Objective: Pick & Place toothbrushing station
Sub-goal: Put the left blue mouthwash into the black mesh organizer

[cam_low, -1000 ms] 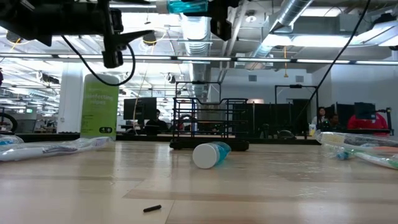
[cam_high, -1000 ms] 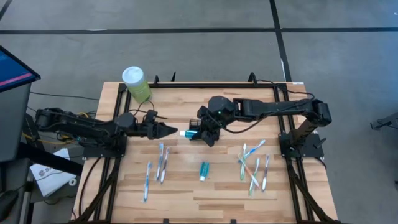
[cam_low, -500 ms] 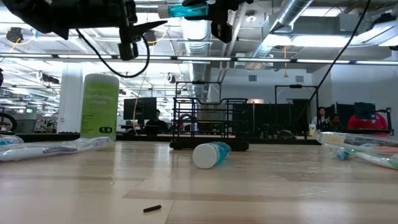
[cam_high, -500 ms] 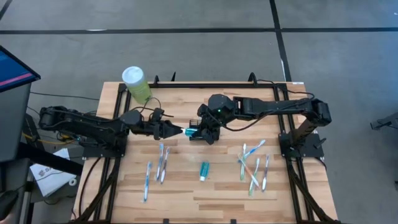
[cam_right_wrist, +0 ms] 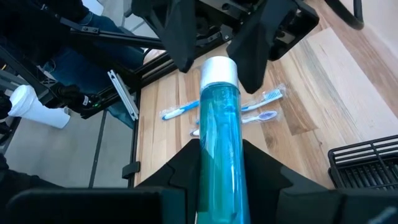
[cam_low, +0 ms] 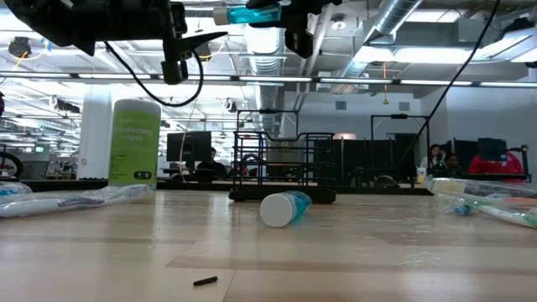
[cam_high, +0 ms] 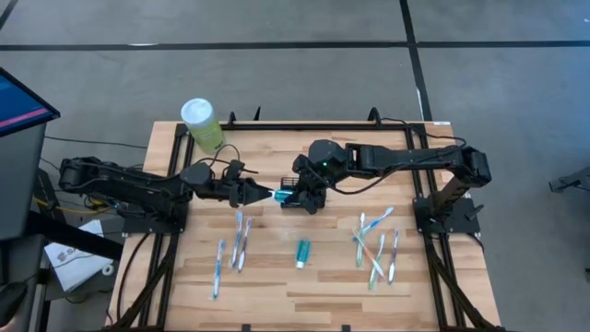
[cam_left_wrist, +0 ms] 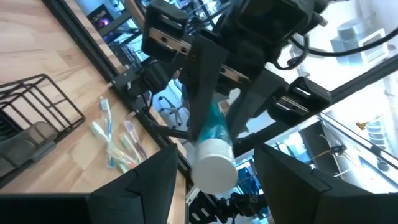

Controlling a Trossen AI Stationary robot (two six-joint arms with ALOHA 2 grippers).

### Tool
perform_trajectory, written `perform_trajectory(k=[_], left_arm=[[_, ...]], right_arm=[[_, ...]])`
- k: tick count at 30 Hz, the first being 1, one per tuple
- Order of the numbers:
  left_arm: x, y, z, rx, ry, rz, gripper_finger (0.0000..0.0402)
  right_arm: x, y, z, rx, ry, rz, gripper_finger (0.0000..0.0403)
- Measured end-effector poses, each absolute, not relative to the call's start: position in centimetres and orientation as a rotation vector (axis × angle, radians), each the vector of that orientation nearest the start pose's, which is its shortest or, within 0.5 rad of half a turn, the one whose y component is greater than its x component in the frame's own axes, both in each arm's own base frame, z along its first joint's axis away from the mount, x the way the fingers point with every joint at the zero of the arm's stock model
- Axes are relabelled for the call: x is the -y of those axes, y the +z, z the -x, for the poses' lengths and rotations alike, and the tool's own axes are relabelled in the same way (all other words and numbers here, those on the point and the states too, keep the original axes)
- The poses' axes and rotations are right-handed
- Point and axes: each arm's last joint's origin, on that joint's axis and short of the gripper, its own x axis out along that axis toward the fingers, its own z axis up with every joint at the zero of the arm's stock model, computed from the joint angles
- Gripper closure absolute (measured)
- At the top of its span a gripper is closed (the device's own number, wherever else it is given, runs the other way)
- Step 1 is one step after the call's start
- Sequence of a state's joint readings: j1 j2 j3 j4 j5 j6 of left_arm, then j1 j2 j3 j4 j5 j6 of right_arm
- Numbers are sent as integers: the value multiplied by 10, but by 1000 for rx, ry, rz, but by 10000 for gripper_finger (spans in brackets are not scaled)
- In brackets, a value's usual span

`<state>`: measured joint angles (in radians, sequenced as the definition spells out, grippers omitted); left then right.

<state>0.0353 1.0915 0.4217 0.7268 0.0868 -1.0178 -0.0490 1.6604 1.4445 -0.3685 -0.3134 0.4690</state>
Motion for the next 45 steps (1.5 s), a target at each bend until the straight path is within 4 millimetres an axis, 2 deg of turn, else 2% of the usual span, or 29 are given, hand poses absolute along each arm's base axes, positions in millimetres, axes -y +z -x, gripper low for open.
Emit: perform_trajectory(k=[24,45], left_arm=[[-5,238,-224,24,-74,995,195],[-6,237,-225,21,-67,970,306]], right_arm=[[15,320,-375,-625,103,-565,317],[15,320,-375,-625,104,-565,317]])
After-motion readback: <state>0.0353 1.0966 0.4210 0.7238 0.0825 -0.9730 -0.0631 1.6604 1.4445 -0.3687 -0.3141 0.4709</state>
